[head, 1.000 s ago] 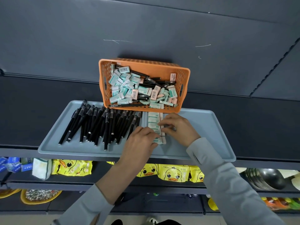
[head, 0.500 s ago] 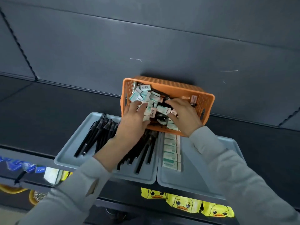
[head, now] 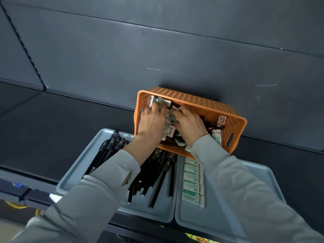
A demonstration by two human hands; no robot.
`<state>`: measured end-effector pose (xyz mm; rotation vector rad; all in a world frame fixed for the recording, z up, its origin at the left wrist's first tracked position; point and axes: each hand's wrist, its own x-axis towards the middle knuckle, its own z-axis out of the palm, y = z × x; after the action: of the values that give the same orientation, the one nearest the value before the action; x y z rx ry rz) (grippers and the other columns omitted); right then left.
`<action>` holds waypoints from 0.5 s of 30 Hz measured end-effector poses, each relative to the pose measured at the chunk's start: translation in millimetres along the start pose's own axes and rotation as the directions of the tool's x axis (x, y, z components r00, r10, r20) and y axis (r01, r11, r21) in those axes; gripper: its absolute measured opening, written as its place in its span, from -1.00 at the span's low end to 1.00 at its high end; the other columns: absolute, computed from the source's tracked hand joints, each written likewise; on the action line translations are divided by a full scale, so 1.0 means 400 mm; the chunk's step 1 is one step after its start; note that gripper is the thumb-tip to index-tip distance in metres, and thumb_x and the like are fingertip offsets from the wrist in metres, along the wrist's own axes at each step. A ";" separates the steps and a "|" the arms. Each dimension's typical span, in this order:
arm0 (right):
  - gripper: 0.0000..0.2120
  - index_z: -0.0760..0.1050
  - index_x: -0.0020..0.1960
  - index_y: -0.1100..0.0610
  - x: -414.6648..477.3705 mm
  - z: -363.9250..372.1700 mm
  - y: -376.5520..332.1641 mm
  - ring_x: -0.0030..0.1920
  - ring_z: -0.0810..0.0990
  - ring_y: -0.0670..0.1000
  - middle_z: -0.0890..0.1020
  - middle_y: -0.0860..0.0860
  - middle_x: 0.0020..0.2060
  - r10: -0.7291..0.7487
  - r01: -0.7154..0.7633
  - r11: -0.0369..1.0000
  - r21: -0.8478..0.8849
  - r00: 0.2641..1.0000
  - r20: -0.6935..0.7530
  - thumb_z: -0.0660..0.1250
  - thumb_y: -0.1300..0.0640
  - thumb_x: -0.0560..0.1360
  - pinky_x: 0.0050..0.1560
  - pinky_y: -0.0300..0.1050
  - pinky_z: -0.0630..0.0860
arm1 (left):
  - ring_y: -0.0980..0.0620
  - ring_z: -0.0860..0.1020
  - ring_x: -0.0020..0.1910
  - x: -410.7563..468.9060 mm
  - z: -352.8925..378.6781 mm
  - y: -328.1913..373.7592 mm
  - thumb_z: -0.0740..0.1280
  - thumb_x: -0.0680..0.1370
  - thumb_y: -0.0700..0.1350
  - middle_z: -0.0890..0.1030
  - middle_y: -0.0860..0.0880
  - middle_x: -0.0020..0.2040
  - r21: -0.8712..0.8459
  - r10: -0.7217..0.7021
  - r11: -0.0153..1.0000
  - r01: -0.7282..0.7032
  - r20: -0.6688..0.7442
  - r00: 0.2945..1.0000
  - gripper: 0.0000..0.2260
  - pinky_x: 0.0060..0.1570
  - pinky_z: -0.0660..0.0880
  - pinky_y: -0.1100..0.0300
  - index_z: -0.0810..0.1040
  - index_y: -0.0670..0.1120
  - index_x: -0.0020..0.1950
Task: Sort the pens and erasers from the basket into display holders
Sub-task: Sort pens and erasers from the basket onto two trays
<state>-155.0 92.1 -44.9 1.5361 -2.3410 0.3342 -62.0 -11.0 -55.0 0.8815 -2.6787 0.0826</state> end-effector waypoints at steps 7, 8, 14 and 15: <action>-0.63 0.60 0.05 0.20 -0.064 -0.017 0.039 0.14 0.47 0.15 0.53 0.15 0.11 -0.156 0.139 0.984 -0.110 0.975 -0.158 0.47 0.42 0.27 0.03 0.02 0.59 | -0.29 0.36 0.28 -0.009 0.023 -0.004 0.34 0.50 -0.23 0.28 -0.20 0.33 -0.084 0.061 0.995 -0.057 0.052 0.997 -0.38 0.19 0.47 -0.13 0.13 0.05 0.46; -0.62 0.60 0.04 0.22 -0.082 -0.021 0.047 0.17 0.43 0.13 0.53 0.16 0.13 -0.200 0.180 0.976 -0.120 0.963 -0.183 0.46 0.45 0.25 0.02 0.00 0.58 | -0.29 0.34 0.32 -0.009 0.026 -0.007 0.34 0.51 -0.20 0.29 -0.19 0.36 -0.068 0.077 0.995 -0.073 0.058 0.995 -0.38 0.24 0.43 -0.16 0.12 0.05 0.47; -0.59 0.60 0.06 0.29 -0.128 -0.026 0.065 0.24 0.37 0.13 0.57 0.20 0.18 -0.289 0.276 0.956 -0.096 0.941 -0.173 0.47 0.50 0.24 0.03 0.04 0.62 | -0.24 0.34 0.31 0.015 0.036 -0.028 0.35 0.50 -0.22 0.41 -0.18 0.29 -0.020 0.147 0.989 -0.146 0.049 0.988 -0.37 0.23 0.45 -0.12 0.14 0.11 0.46; -0.56 0.60 0.07 0.28 -0.121 -0.024 0.064 0.23 0.38 0.13 0.58 0.20 0.16 -0.283 0.271 0.958 -0.090 0.944 -0.170 0.48 0.50 0.22 0.01 0.04 0.62 | -0.23 0.36 0.29 0.014 0.030 -0.027 0.32 0.51 -0.24 0.43 -0.18 0.26 -0.006 0.152 0.988 -0.152 0.047 0.987 -0.41 0.21 0.47 -0.10 0.19 0.08 0.45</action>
<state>-159.4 146.7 -55.3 1.6987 -1.9465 0.3108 -63.3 -24.8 -65.0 0.6847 -2.7866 0.0948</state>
